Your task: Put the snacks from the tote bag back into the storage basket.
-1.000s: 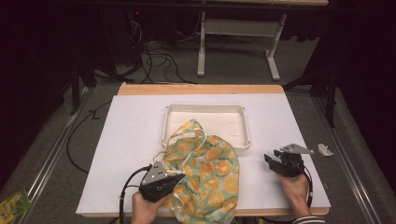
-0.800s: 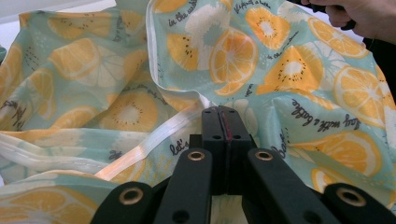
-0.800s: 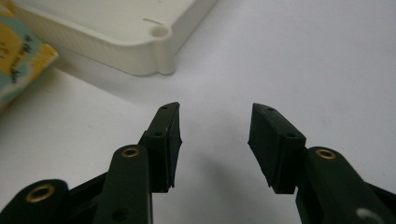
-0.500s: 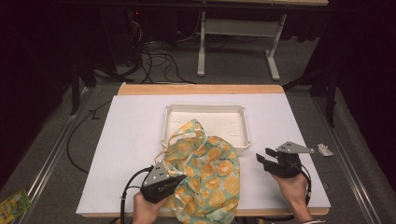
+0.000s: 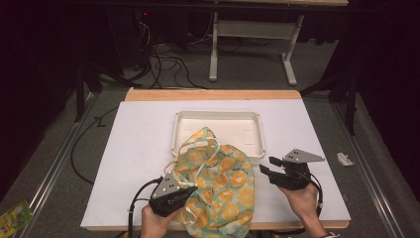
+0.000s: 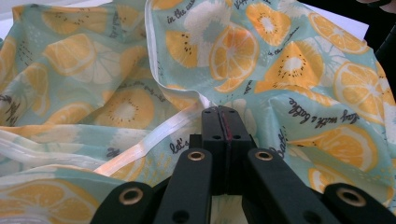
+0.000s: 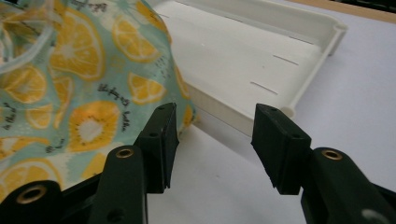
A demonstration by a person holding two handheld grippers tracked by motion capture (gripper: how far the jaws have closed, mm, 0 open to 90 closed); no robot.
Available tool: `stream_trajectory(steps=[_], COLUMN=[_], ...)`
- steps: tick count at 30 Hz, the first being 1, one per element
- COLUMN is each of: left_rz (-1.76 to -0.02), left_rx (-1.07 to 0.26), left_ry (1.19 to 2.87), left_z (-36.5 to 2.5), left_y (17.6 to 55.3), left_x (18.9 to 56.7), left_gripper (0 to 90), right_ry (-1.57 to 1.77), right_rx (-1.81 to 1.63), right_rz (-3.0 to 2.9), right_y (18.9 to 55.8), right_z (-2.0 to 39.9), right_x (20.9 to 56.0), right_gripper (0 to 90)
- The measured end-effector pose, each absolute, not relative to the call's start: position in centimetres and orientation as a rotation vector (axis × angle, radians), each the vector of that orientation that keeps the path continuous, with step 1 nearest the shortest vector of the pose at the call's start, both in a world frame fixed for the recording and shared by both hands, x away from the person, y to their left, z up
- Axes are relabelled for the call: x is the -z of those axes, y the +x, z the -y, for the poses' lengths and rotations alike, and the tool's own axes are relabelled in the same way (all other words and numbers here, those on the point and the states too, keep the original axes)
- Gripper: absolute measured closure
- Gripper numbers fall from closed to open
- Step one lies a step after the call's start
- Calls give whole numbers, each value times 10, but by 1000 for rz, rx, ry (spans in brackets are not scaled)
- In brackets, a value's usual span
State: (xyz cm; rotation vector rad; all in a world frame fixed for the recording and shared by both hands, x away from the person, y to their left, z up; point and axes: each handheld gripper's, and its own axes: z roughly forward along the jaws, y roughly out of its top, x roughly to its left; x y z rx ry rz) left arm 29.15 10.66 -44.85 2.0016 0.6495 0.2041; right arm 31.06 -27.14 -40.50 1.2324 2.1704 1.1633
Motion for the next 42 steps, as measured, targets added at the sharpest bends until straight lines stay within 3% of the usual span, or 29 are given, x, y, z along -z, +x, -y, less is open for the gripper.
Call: stream_trajectory(steps=[23,34,37,42], left_rz=[-633,-628,-621,-618], left_rx=[-217,-210,-212,-215], left_ry=[1997,1993,1994,1992], left_z=[-106,-104,-104,-104], left_y=[290,290,290,289], left_x=[446,445,444,442], left_gripper=[900,900,900,900], right_ry=[1154,1188,1189,1145], right_rx=[-1180,-1140,-1138,-1086], right_rz=[-2238,-2274,-2292,-2335], right_y=[317,323,325,325], right_z=[240,234,234,230], right_x=[408,414,416,416], right_gripper=[565,544,596,767])
